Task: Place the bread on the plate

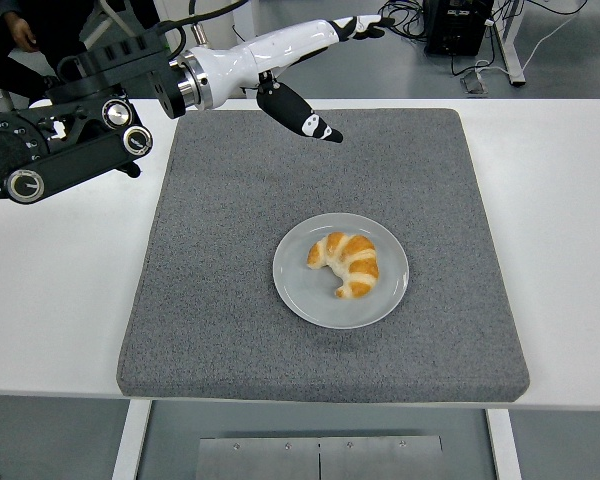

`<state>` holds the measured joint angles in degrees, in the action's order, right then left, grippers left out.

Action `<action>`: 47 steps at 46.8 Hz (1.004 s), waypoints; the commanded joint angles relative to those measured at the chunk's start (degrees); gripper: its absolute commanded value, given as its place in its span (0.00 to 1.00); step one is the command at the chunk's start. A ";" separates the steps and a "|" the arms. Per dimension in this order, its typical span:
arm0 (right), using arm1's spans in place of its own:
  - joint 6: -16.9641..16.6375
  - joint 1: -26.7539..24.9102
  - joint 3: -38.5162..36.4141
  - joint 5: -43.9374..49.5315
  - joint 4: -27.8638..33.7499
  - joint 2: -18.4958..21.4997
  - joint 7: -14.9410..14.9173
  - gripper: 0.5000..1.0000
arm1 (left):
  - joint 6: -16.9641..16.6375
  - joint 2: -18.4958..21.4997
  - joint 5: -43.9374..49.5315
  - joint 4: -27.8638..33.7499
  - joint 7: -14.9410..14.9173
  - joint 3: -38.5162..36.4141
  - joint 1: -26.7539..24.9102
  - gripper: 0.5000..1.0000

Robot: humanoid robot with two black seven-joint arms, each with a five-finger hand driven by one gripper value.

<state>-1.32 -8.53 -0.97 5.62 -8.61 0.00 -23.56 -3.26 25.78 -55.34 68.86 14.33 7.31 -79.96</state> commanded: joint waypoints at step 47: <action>0.00 0.00 0.00 0.00 0.00 0.00 0.00 1.00 | 0.27 -3.80 29.84 -13.92 -0.44 14.13 15.71 0.95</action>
<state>-1.32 -8.52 -0.97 5.62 -8.61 0.00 -23.56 -3.07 22.96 -26.94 57.02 13.81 21.21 -65.07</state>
